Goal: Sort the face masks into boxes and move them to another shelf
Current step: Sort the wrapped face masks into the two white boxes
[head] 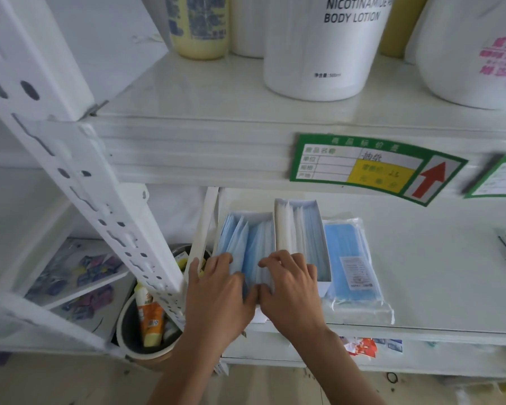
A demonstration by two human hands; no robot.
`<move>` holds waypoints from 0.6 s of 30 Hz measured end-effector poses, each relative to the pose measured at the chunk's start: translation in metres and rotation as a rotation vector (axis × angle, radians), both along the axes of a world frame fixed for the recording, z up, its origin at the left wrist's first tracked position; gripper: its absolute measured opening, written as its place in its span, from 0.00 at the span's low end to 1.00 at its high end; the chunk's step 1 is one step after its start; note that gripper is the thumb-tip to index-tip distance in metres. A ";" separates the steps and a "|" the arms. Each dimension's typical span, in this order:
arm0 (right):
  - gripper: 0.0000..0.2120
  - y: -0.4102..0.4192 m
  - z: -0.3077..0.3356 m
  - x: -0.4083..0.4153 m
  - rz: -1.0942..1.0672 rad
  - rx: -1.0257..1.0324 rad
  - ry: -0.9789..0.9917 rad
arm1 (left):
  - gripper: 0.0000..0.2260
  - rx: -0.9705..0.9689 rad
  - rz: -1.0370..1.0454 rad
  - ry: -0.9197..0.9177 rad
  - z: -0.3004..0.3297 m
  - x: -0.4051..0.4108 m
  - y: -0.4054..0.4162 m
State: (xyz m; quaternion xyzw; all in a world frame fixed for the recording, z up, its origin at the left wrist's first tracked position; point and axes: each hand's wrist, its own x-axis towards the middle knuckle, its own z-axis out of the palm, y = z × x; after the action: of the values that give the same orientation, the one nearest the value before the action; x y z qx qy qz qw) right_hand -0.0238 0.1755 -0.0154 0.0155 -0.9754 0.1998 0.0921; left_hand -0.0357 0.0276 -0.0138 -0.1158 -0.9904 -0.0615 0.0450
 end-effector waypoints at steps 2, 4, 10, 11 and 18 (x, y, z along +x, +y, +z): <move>0.22 -0.001 0.003 -0.004 -0.001 0.020 -0.038 | 0.21 -0.011 0.015 -0.021 0.003 -0.005 0.004; 0.22 -0.003 0.005 -0.007 -0.008 0.035 -0.065 | 0.19 0.014 0.040 -0.035 0.008 -0.010 0.007; 0.20 -0.004 0.005 -0.009 -0.044 0.086 -0.109 | 0.25 0.116 0.058 -0.038 0.012 -0.017 0.009; 0.19 -0.005 0.005 -0.008 -0.045 0.107 -0.103 | 0.25 0.122 0.053 -0.026 0.011 -0.016 0.008; 0.05 -0.006 0.006 -0.002 0.094 0.361 -0.049 | 0.11 0.179 0.063 0.006 0.000 -0.014 0.002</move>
State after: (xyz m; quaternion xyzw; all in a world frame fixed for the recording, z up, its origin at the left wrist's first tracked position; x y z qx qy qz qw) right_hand -0.0259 0.1692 -0.0089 0.0722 -0.9956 0.0260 0.0545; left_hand -0.0493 0.0299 -0.0134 -0.0802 -0.9839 -0.1479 0.0602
